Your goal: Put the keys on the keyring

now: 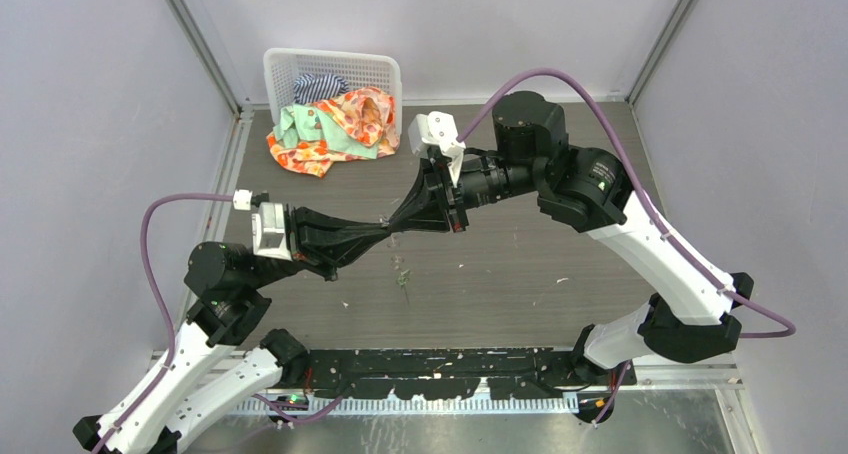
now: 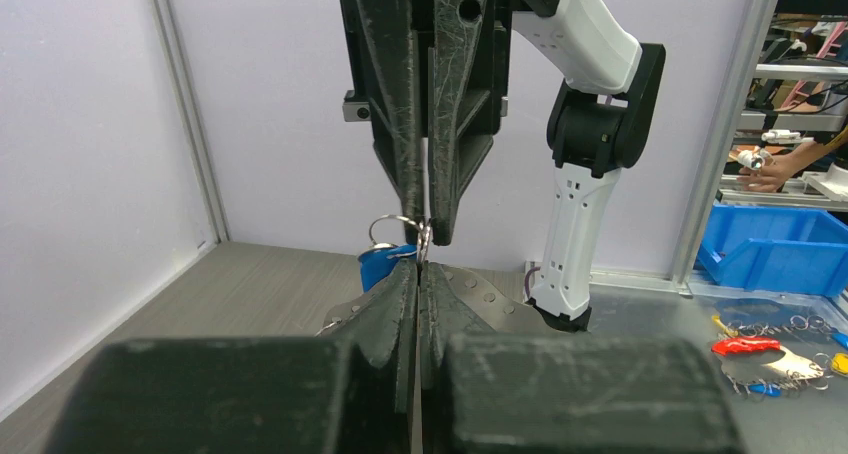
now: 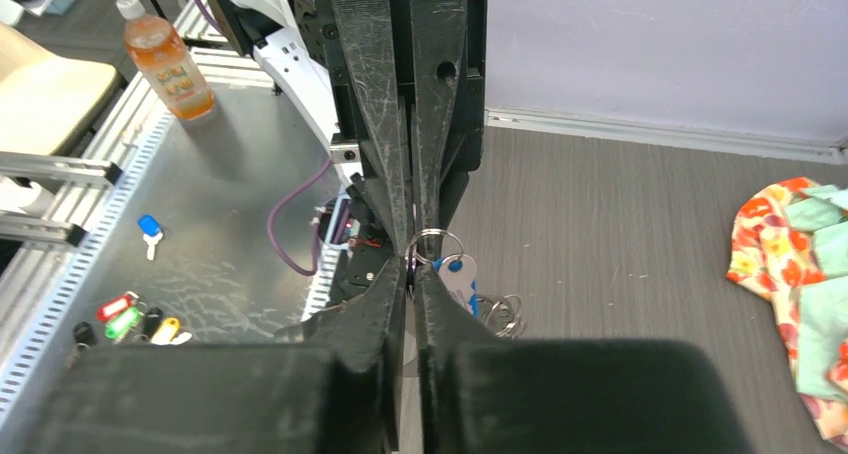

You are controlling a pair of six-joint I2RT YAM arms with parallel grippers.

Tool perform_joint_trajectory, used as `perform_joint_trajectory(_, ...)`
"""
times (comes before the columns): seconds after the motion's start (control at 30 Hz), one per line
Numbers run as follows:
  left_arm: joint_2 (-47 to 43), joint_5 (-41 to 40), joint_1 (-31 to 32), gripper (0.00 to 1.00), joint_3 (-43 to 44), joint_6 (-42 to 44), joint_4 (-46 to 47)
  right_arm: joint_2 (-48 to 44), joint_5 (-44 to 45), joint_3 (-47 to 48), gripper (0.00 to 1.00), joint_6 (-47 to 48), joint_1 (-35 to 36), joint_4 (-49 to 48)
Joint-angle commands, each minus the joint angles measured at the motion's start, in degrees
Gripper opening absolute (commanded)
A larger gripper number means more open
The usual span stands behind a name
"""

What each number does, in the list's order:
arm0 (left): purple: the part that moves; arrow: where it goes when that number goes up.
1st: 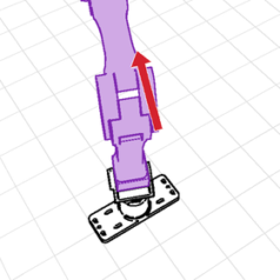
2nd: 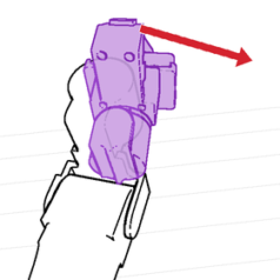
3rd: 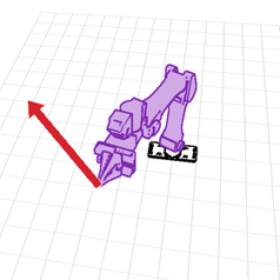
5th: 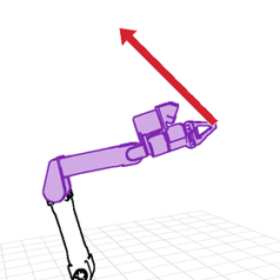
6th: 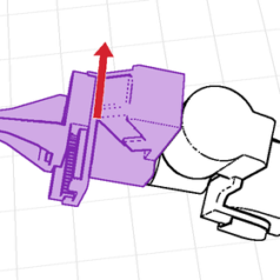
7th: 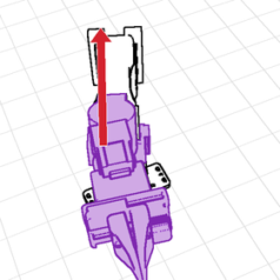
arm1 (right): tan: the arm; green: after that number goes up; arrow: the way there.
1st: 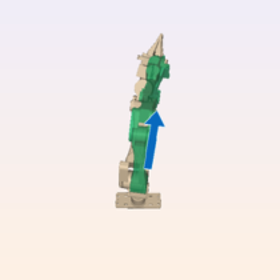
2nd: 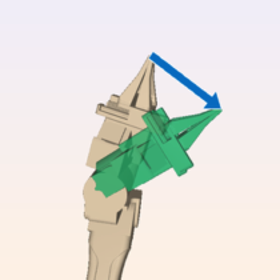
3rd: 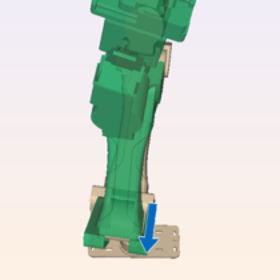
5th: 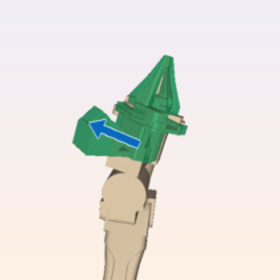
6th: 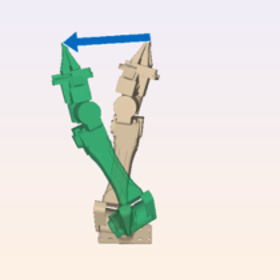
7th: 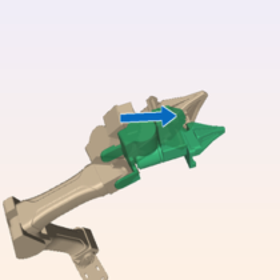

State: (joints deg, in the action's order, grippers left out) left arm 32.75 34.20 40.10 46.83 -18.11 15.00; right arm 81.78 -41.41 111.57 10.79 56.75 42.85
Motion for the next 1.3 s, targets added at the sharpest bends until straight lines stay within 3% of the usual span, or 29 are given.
perform_joint_trajectory(0.0, 0.03, 0.21, -0.34, 0.00, 2.50, -0.79, 2.84, -0.26, -0.71, 0.40, 0.01, 0.07, -0.21, -2.85)
perform_joint_trajectory(0.3, 0.30, 2.67, -0.35, 0.00, 0.57, 1.61, 1.47, -0.11, 3.08, 2.21, 0.01, -1.08, -0.17, 0.04)
perform_joint_trajectory(0.37, 0.06, 5.43, -0.34, 0.07, 0.17, 4.27, -0.52, 0.40, 3.97, 3.98, 0.01, -1.15, -0.24, 3.25)
perform_joint_trajectory(0.43, -0.48, 7.75, -0.36, 0.19, 0.02, 7.36, -3.81, 0.90, 4.95, 5.50, 0.01, -1.20, -0.24, 6.49)
perform_joint_trajectory(0.5, -1.48, 8.88, -0.37, 0.32, 0.10, 11.79, -8.52, 0.95, 5.59, 6.23, 0.01, -1.52, -0.26, 9.40)
perform_joint_trajectory(0.6, -3.90, 9.54, -0.34, 0.43, 0.13, 20.27, -14.47, 0.24, 5.09, 5.60, 0.01, -2.68, -0.41, 11.85)
perform_joint_trajectory(0.83, -4.71, 13.20, -0.32, 0.42, 5.54, 44.63, -31.16, 0.03, 0.30, 4.24, 0.01, -3.70, -0.41, 15.52)
perform_joint_trajectory(0.97, -2.64, 13.09, -0.32, 0.42, 7.72, 55.76, -32.94, 1.64, -5.20, 4.44, 0.01, -5.05, -0.42, 17.79)
perform_joint_trajectory(1.07, -0.60, 13.15, -0.36, 0.45, 8.80, 57.52, -31.91, 2.43, -7.84, 3.24, 0.01, -7.06, -0.36, 17.19)
perform_joint_trajectory(1.27, 2.28, 21.20, -0.27, 0.53, 9.16, 53.36, -29.08, 2.52, -13.67, -0.80, 0.01, -12.51, -0.28, 11.32)
